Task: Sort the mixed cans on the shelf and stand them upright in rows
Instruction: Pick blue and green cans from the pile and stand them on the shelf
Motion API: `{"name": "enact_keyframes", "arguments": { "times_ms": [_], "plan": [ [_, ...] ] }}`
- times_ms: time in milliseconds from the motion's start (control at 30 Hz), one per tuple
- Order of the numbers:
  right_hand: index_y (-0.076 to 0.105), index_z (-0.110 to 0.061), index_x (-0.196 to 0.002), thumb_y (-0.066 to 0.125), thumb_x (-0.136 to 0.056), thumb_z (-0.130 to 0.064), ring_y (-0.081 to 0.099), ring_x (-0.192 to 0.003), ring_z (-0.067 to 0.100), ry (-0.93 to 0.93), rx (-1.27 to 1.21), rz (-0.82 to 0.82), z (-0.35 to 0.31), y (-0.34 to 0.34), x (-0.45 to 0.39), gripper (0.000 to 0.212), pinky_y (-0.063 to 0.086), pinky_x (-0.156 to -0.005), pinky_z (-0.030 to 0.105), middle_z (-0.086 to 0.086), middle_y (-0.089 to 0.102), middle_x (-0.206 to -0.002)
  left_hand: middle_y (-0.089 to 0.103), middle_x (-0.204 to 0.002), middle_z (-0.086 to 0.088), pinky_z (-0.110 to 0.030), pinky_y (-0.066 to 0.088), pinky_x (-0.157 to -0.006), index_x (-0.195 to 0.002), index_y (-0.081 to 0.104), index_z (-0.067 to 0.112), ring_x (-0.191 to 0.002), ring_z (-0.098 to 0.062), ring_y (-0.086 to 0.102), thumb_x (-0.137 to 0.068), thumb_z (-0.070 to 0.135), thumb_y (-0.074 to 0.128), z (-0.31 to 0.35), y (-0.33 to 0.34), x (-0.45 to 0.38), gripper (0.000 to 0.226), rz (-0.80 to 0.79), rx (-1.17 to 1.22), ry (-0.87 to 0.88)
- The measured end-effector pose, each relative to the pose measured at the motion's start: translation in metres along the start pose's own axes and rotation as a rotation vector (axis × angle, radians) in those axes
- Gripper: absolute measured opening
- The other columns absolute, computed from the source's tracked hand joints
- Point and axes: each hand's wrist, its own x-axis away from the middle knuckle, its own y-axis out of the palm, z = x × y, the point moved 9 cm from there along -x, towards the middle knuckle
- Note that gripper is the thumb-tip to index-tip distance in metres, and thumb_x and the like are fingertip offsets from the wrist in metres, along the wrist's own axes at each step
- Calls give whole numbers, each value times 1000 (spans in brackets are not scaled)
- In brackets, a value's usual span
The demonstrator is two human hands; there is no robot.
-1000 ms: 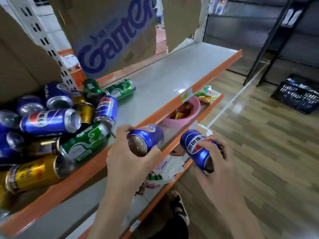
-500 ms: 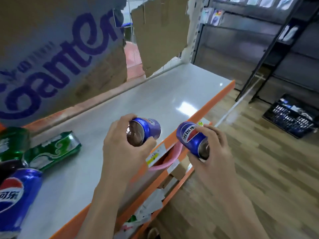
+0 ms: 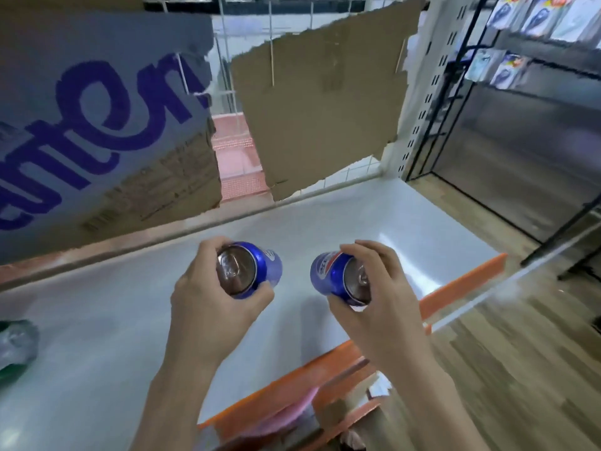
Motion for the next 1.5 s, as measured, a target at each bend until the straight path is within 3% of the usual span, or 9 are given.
{"name": "enact_keyframes", "arguments": {
  "times_ms": [200, 300, 400, 767, 933, 1133, 1267, 1400, 1500],
  "plan": [
    [54, -23, -125, 75, -63, -8, 53, -101, 15, -52, 67, -120, 84, -31, -97, 66, 40, -76, 17, -3, 48, -124, 55, -101, 12, -14, 37, -74, -106, 56, 28, -89, -9, 50, -48, 59, 55, 65, 101, -56, 66, -47, -65, 58],
    [52, -24, -128, 73, -67, -7, 44, -98, 1, -46, 40, -176, 114, -35, -148, 67, 34, -73, 3, -9, 44, -122, 51, -103, 12, -13, 34, -74, -114, 56, 27, -91, -9, 48, -51, 48, 70, 81, 145, -88, 68, -104, -111, 27],
    [49, -26, -129, 68, -70, -10, 37, -90, -5, -45, 35, -222, 133, -31, -190, 64, 30, -70, 8, -16, 37, -116, 49, -109, 10, -16, 33, -80, -123, 52, 28, -100, -14, 50, -61, 33, 75, 91, 178, -118, 67, -185, -204, -4],
    [41, -25, -137, 66, -77, -24, 51, -104, 22, -37, 143, -481, 174, 13, -249, 65, 43, -77, 29, -1, 44, -125, 39, -140, -2, -35, 32, -100, -145, 26, 22, -125, -31, 40, -77, 40, 62, 98, 246, -172, 79, -362, -492, -95],
    [34, -17, -143, 65, -81, -32, 38, -124, 28, -215, 365, -481, 171, 19, -246, 72, 36, -96, 34, 6, 45, -131, 29, -147, -1, -38, 38, -97, -150, 10, 18, -125, -31, 42, -85, 42, 54, 105, 249, -177, 82, -401, -720, -7],
    [59, 0, -118, 81, -58, -13, 54, -109, 45, -284, 373, -192, 158, -2, -226, 64, 47, -86, 51, 25, 58, -119, 20, -149, -3, -37, 41, -90, -149, -8, 21, -120, -30, 46, -89, 44, 52, 112, 235, -149, 88, -309, -819, 85],
    [59, -2, -115, 76, -65, -8, 53, -108, 40, -279, 306, -37, 133, -15, -180, 52, 47, -87, 50, 18, 57, -120, 31, -144, 0, -34, 39, -93, -149, 5, 22, -122, -24, 44, -91, 44, 47, 85, 202, -96, 75, -239, -814, -7],
    [57, -9, -113, 52, -75, -25, 54, -103, 37, -238, 257, -37, 111, -1, -103, 41, 44, -86, 45, 17, 61, -113, 65, -91, 8, -25, 51, -61, -108, 66, 22, -77, -15, 65, -67, 47, 59, 40, 145, -13, 49, -52, -758, 12],
    [50, -17, -111, 43, -74, -32, 58, -97, 33, -273, 176, -116, 76, 23, -31, 40, 37, -85, 39, 13, 65, -104, 66, -81, 7, -24, 51, -55, -98, 63, 22, -69, -15, 65, -65, 45, 46, -1, 86, 61, 43, 15, -705, -34]
  ]
}}
